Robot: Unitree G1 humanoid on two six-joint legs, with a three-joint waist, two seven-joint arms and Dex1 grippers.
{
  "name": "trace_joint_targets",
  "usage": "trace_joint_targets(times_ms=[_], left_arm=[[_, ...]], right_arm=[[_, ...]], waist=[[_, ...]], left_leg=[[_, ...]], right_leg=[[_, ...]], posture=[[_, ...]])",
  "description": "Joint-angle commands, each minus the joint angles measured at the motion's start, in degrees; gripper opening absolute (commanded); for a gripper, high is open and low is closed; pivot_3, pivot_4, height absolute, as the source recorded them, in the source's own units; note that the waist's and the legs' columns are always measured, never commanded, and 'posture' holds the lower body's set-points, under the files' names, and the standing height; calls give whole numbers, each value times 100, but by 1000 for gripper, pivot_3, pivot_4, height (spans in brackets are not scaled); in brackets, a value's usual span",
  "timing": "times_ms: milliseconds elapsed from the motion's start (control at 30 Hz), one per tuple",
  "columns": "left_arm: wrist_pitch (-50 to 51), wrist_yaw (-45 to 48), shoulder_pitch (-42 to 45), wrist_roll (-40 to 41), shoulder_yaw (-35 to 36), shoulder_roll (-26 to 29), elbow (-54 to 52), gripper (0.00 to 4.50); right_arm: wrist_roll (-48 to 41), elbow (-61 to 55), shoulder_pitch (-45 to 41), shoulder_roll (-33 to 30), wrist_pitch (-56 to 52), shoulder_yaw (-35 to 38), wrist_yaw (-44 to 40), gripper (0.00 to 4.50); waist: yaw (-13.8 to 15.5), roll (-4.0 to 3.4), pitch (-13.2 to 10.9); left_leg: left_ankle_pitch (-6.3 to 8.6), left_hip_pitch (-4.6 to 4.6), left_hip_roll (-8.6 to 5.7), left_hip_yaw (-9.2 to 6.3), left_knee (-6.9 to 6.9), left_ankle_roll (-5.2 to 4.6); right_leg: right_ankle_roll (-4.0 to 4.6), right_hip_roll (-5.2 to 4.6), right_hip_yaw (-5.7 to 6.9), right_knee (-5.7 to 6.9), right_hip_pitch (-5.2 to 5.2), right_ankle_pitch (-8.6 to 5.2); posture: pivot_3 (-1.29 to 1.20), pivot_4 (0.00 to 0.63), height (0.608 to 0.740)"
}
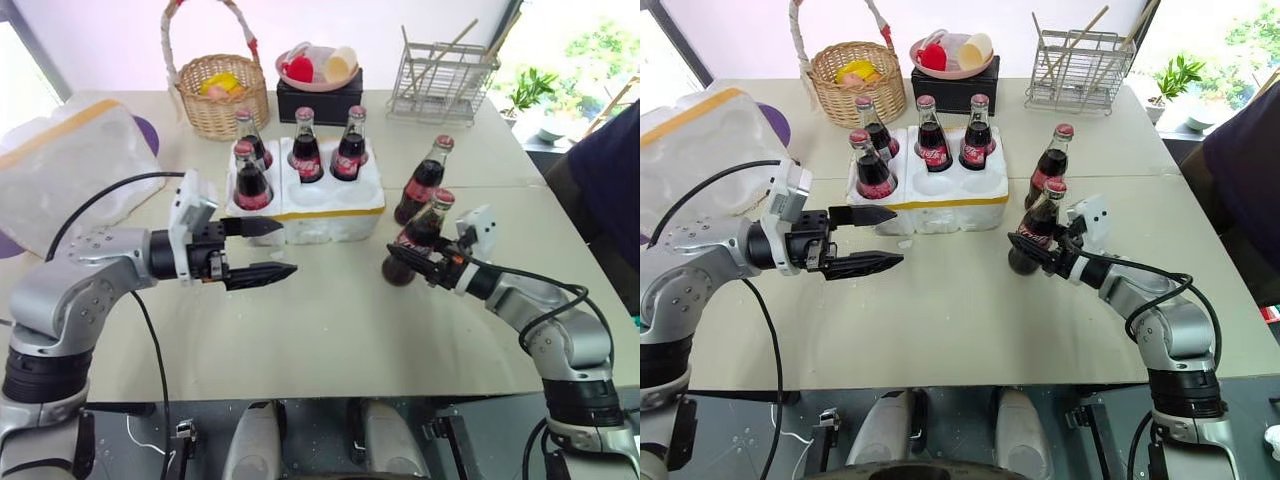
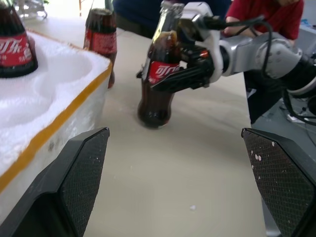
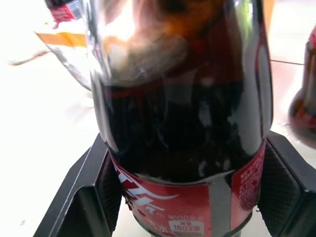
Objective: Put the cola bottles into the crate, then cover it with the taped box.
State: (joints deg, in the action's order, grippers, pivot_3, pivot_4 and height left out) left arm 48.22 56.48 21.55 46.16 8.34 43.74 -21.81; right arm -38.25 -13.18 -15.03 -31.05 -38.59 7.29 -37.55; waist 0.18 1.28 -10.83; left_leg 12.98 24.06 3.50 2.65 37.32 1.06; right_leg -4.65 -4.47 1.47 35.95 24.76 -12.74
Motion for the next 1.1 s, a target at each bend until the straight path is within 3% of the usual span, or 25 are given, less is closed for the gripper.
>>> trace_joint_targets(times_ms=[33, 200, 367, 567, 767, 1100], left_arm=[[127, -332, -306, 381, 780, 127, -327, 4500], [201, -727, -774, 643, 1360, 187, -547, 4500], [145, -1076, -922, 734, 1435, 111, -743, 4500], [75, -1331, -1094, 842, 1516, 78, -943, 4500], [7, -1456, -1229, 961, 1610, 127, -1039, 4500], [-103, -1439, -1012, 885, 1402, 201, -829, 4500]], right_arm=[[-872, -691, -888, 67, -204, 291, -142, 2845], [-877, -185, -2128, 410, -324, -28, -20, 2845], [20, 1247, -3483, 1161, 208, -648, 97, 2845], [1036, 3118, -4484, 1922, 1161, -1083, 47, 2845], [1881, 4014, -4527, 2073, 1616, -1586, -286, 2845], [2226, 3451, -4152, 2018, 1461, -1605, -373, 2845]], waist=[[-80, -7, -6], [-104, -10, -9], [-98, -10, -8], [-93, -10, -8], [-103, -9, -8], [-100, -14, -11]], left_leg=[[0, 2, 1, 1, 0, 0], [-1, 7, 7, -2, -6, 0], [-1, 9, 8, -2, -5, 0], [-3, 36, 7, -1, -6, 3], [-2, 41, 7, 1, -17, 4], [-5, 39, 8, 1, -20, 9]], right_leg=[[0, 0, -1, 3, 5, 0], [-1, 9, -1, 15, 19, 1], [4, 12, -1, 14, 19, -1], [-13, 10, -2, 16, 45, 10], [-14, 9, 0, 15, 52, 11], [-11, 9, 1, 18, 56, 12]], posture=[[0, 150, 740], [0, 150, 740], [0, 150, 740], [0, 150, 740], [0, 150, 740], [0, 150, 740]])
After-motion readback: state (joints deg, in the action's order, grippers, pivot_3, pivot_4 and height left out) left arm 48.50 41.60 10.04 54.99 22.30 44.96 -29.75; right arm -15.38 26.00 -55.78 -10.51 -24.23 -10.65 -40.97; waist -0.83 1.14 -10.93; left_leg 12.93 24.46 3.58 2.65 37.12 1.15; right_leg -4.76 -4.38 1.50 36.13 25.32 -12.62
